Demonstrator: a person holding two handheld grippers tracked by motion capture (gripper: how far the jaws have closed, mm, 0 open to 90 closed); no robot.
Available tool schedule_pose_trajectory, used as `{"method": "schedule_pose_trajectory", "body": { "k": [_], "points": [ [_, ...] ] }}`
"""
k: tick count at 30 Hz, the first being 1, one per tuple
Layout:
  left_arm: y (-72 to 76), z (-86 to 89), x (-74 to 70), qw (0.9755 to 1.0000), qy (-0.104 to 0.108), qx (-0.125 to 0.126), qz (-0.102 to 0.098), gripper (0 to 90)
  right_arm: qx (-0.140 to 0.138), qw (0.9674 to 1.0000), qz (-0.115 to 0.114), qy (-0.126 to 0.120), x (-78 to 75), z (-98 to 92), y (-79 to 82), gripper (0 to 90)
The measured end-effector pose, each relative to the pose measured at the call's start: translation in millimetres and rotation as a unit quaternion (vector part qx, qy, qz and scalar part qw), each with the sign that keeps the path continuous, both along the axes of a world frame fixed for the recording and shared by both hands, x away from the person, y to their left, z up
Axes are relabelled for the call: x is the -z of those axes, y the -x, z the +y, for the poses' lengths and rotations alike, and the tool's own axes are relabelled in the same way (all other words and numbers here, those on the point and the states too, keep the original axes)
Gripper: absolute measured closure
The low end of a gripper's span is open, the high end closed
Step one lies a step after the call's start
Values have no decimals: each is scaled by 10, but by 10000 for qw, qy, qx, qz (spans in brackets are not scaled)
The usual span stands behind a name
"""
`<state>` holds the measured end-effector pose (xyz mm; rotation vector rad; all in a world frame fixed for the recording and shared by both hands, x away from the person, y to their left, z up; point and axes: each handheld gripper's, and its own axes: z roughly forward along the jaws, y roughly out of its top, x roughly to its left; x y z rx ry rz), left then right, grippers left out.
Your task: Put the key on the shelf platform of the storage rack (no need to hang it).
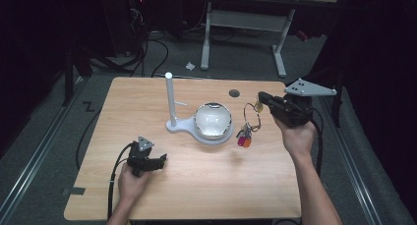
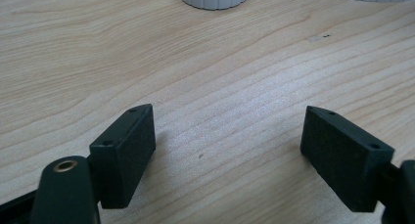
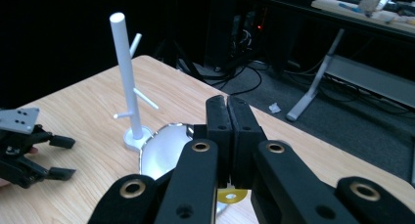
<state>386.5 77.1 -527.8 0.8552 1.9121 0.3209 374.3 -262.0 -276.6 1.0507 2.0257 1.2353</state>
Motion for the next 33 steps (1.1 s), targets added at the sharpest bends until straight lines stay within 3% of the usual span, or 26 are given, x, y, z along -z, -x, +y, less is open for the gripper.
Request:
{"method": "schedule_pose_trajectory", "body": {
  "k": [10, 18, 33],
  "points": [
    [0, 0, 0, 10000, 4, -2, 1, 210, -243, 9997, -101, 3, -170, 226, -171, 898],
    [1, -1, -2, 10000, 16, -7, 12, 210, -372, 9990, -171, -166, -288, 374, -321, 898],
    [1, -2, -2, 10000, 24, -10, 8, 210, -438, 9990, 99, -52, -115, 637, -599, 897]
  ]
}}
